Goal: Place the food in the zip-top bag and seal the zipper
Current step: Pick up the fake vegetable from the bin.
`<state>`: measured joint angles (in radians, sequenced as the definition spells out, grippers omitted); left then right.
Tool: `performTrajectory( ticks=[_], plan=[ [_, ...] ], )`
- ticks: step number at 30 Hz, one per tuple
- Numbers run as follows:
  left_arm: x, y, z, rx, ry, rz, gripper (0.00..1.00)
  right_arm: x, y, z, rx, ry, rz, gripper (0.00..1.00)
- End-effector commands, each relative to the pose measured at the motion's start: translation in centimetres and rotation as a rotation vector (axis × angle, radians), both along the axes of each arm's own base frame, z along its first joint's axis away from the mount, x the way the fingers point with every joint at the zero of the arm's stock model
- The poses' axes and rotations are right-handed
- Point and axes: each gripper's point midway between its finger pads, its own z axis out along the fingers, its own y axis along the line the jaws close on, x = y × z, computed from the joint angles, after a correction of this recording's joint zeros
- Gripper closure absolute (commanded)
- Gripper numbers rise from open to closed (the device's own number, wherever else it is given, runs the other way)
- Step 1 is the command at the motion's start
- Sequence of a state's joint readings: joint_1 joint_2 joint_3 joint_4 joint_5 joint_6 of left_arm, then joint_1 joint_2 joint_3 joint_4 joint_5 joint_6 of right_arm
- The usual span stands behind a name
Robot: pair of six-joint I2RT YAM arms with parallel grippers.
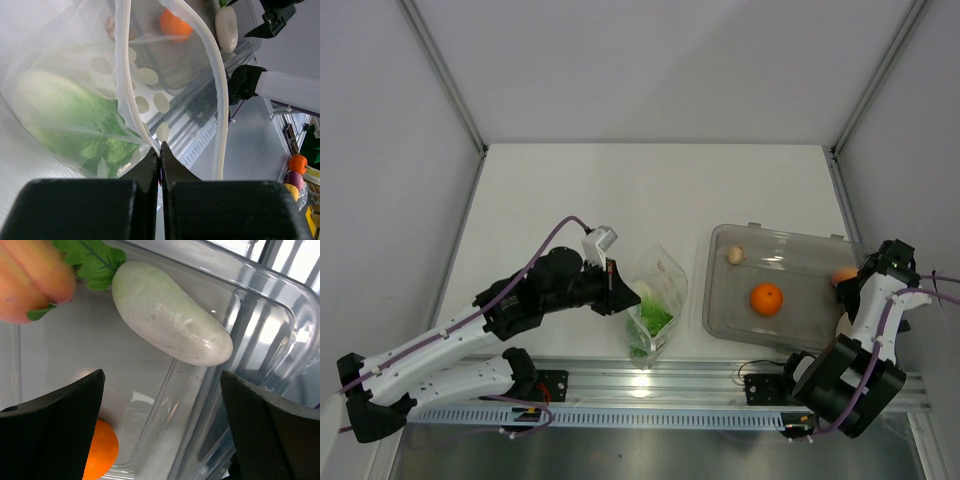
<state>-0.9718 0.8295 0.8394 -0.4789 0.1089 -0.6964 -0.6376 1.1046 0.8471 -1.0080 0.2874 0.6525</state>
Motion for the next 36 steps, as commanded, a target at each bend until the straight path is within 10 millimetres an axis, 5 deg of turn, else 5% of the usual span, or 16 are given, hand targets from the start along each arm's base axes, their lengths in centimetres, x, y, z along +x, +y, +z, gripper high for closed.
performTrajectory(
  ticks=[1,25,36],
  plan=[
    [0.0,-0.3,1.9,-0.062,-0.042,-0.023,0.99,1.0,-0.6,-0.8,-0.002,-0.019,0.013,0.02],
    [0.0,-0.1,2.4,-0.101,-0.041,-0.030,0.99,0.8,-2.6,-4.5,0.005,0.193,-0.019,0.01],
    [0.0,0.1,2.2,-0.109,-0.033,-0.023,0.99,2.3,-1.1,-4.5,-0.004,0.167,0.053,0.15]
  ],
)
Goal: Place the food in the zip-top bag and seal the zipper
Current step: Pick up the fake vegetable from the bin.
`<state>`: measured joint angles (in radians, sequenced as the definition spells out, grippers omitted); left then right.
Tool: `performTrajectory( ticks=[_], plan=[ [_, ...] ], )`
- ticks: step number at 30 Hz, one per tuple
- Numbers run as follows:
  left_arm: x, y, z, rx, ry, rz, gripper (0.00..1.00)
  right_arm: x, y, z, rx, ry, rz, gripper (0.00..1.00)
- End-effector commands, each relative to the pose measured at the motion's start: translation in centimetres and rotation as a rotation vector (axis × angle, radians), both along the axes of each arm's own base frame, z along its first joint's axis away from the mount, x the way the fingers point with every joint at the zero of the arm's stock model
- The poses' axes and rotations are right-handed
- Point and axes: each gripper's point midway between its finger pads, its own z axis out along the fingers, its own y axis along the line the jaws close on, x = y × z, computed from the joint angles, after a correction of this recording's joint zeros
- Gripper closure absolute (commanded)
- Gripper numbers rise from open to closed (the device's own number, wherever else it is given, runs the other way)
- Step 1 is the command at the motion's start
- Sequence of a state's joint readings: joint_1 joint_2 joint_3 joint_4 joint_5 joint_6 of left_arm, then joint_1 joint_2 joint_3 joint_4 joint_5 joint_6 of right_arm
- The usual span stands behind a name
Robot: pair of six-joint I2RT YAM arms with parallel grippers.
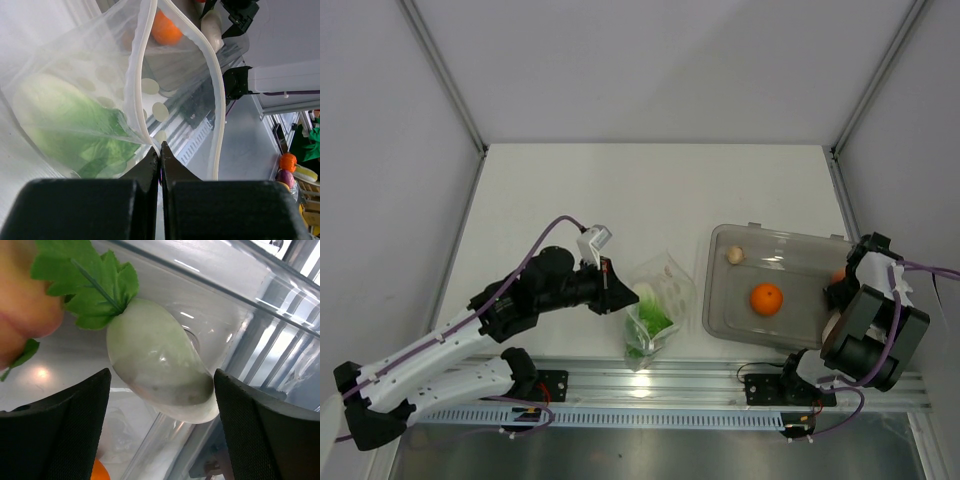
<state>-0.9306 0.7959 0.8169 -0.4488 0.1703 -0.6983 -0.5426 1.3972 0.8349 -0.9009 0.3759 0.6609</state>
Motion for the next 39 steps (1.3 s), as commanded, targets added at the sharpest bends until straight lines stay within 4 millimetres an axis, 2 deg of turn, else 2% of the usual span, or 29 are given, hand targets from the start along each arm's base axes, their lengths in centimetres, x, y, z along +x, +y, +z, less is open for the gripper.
performTrajectory(
  ticks=[1,6,7,12,15,16,19,21,23,25,27,28,30,31,32,34,35,37,38,39],
  plan=[
    [0.0,-0.2,1.4,-0.058,-0.029,-0.010,0.99,0.9,-0.5,0.4,-0.034,-0.033,-0.001,0.16],
    [-0.1,-0.2,1.3,-0.062,-0.022,-0.013,0.99,0.6,0.1,-0.8,-0.005,-0.021,-0.002,0.18],
    [-0.1,-0.2,1.4,-0.064,-0.022,-0.013,0.99,0.5,0.2,-1.1,0.005,-0.017,-0.001,0.24],
    [-0.1,0.0,1.3,-0.059,-0.023,-0.006,0.99,0.8,1.2,-2.5,0.047,-0.023,0.015,0.39],
    [-0.1,0.0,1.3,-0.058,-0.022,-0.006,0.99,1.3,1.6,-2.2,0.044,-0.051,0.026,0.50],
    [-0.1,0.0,1.4,-0.060,-0.026,-0.005,1.00,1.5,1.7,-1.9,0.042,-0.061,0.030,0.56],
    [0.1,0.1,1.5,-0.055,-0.027,-0.002,0.99,2.6,2.4,0.3,0.018,-0.125,0.068,0.66],
    [0.1,0.1,1.6,-0.053,-0.028,-0.001,0.99,2.9,3.1,2.5,-0.005,-0.191,0.092,0.71],
    [0.2,0.0,1.5,-0.048,-0.025,-0.001,0.99,3.4,4.4,4.9,-0.008,-0.255,0.138,0.80],
    [0.3,-0.1,1.4,-0.043,-0.025,-0.003,0.99,4.3,6.1,8.5,-0.026,-0.376,0.216,0.84],
    [0.4,-0.2,1.5,-0.040,-0.024,-0.002,0.99,4.5,7.3,11.0,-0.021,-0.451,0.278,0.85],
    [0.5,-0.2,1.5,-0.036,-0.027,0.001,0.99,4.8,8.7,12.7,0.002,-0.518,0.345,0.91],
    [0.5,-0.1,1.8,-0.036,-0.033,0.004,0.99,5.1,10.4,15.7,0.022,-0.599,0.438,0.95],
    [0.7,0.0,1.4,-0.027,-0.034,0.013,0.99,5.7,11.7,17.4,0.040,-0.681,0.502,1.00],
    [0.8,0.0,1.4,-0.023,-0.032,0.015,0.99,6.1,14.6,19.2,0.119,-0.756,0.622,1.00],
    [1.0,0.0,1.3,-0.018,-0.031,0.022,0.99,6.4,17.2,21.2,0.178,-0.830,0.736,1.00],
    [0.9,0.0,1.4,-0.021,-0.031,0.021,1.00,6.1,20.2,22.5,0.252,-0.867,0.859,1.00],
    [1.0,0.0,1.3,-0.020,-0.026,0.029,0.99,6.0,22.9,23.3,0.332,-0.871,0.939,1.00],
    [1.0,0.0,1.3,-0.019,-0.024,0.031,0.99,5.0,26.0,24.1,0.427,-0.882,1.055,1.00],
    [0.9,0.1,1.2,-0.018,-0.022,0.031,0.99,4.6,27.7,25.0,0.483,-0.903,1.079,1.00]
  ],
)
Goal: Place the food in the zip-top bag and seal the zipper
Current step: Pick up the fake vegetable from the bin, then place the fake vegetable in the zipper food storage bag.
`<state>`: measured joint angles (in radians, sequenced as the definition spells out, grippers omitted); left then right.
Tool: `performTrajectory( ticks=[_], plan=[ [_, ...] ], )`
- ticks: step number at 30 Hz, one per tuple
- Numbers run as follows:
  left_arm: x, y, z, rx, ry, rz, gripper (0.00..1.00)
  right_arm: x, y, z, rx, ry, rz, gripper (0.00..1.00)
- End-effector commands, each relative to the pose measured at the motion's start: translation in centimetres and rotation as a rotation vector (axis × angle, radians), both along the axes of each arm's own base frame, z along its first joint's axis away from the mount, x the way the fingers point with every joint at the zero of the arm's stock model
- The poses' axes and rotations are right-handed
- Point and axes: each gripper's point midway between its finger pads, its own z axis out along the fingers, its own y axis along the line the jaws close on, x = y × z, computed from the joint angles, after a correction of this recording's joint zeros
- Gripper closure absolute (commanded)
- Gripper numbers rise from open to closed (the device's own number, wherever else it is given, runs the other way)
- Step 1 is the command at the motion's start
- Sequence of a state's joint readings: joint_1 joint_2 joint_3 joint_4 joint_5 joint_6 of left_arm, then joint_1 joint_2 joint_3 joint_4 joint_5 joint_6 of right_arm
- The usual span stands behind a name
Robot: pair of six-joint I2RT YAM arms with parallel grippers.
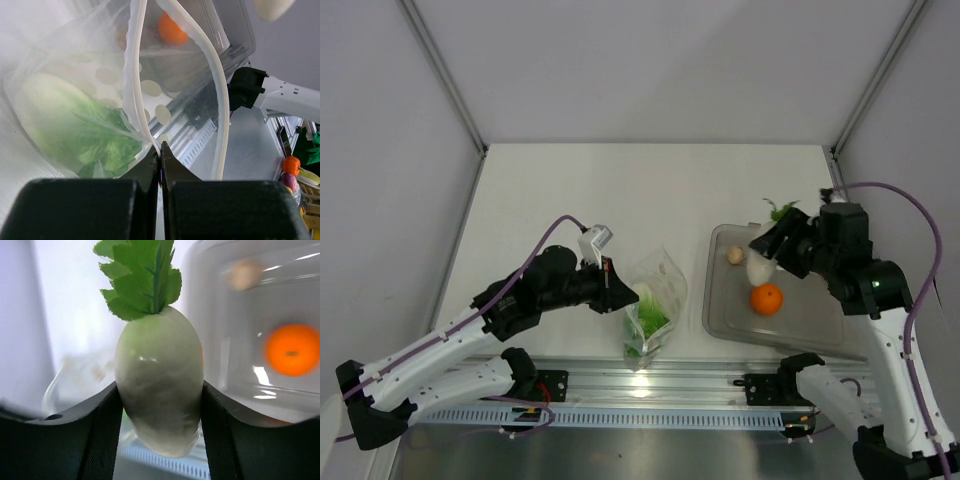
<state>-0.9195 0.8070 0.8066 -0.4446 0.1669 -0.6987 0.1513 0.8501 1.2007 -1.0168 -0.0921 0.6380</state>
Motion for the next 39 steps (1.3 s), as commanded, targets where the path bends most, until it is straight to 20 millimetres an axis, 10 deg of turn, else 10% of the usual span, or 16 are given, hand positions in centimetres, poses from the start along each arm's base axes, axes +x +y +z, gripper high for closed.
performTrajectory(
  ticks=[1,7,12,19,30,39],
  plan=[
    [0.6,0.2,1.9,-0.031,-0.033,0.023,1.00,-1.6,7.8,3.0,0.151,-0.027,0.316,1.00],
    [0.6,0.4,2.2,-0.033,-0.034,0.035,0.99,-6.3,18.4,7.1,0.225,-0.088,0.622,1.00],
    [0.4,0.2,2.5,-0.049,-0.036,0.020,0.99,-10.0,24.2,5.9,0.209,0.057,0.811,1.00],
    [-0.1,0.3,3.2,-0.077,-0.051,0.001,0.99,-11.8,24.4,7.6,0.376,0.136,0.803,0.98],
    [-0.4,-0.1,3.8,-0.096,-0.068,-0.032,0.99,-17.7,21.9,4.0,0.462,0.574,0.839,1.00],
    [-0.8,-0.5,4.2,-0.120,-0.080,-0.069,1.00,-15.9,20.1,1.9,0.367,0.763,0.731,1.00]
  ],
)
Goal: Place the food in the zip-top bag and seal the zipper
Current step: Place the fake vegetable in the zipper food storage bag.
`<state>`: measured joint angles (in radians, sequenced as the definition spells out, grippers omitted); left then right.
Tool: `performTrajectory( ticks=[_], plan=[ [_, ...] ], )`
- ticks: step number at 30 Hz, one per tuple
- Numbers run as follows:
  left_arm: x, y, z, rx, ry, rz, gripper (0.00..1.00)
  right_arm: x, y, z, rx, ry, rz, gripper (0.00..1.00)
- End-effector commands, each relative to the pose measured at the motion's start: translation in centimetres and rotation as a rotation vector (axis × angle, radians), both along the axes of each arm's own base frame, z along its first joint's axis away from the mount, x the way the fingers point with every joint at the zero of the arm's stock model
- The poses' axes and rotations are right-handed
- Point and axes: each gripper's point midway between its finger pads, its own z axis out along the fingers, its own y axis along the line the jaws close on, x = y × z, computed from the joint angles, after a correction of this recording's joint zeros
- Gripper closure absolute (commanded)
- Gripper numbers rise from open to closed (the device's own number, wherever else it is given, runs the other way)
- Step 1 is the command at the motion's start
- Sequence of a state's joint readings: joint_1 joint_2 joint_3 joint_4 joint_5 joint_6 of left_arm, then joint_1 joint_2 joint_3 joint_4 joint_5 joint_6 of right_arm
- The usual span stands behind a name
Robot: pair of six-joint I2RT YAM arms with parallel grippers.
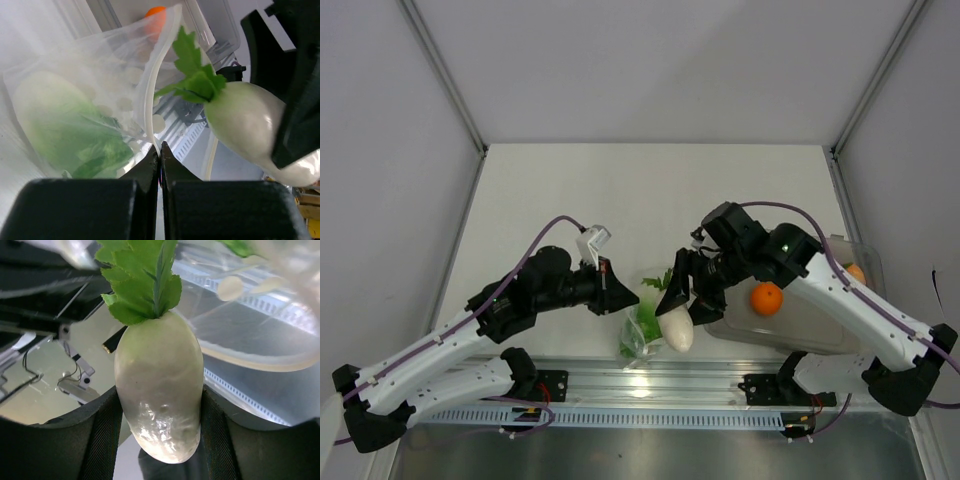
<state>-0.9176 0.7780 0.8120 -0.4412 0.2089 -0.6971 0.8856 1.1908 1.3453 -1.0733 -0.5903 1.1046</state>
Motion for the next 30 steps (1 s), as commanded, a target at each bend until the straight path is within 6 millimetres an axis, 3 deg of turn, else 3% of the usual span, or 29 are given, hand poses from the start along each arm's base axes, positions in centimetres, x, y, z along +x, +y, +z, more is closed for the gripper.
performTrajectory(
  ticks=[1,5,10,17,20,24,30],
  plan=[
    [0.0,-0.5,3.2,-0.085,-0.071,-0.036,1.00,-0.2,-0.9,1.1,-0.047,0.053,0.028,1.00],
    [-0.5,-0.8,3.3,-0.100,-0.066,-0.062,0.99,1.7,0.0,1.0,-0.099,0.027,-0.002,1.00],
    [-0.7,-0.8,3.3,-0.110,-0.061,-0.068,0.99,4.1,0.9,-0.7,-0.168,-0.024,-0.087,1.00],
    [-1.0,-1.0,3.6,-0.124,-0.058,-0.089,0.99,4.7,1.6,-3.7,-0.240,-0.074,-0.113,1.00],
    [-1.1,-1.1,3.5,-0.124,-0.056,-0.093,0.99,5.6,1.7,-4.4,-0.273,-0.138,-0.133,1.00],
    [-1.2,-1.1,3.3,-0.125,-0.048,-0.102,0.99,8.5,1.2,-5.2,-0.339,-0.266,-0.191,1.00],
    [-1.2,-1.0,3.2,-0.121,-0.044,-0.092,0.99,10.7,1.7,-6.4,-0.422,-0.434,-0.213,1.00]
  ],
)
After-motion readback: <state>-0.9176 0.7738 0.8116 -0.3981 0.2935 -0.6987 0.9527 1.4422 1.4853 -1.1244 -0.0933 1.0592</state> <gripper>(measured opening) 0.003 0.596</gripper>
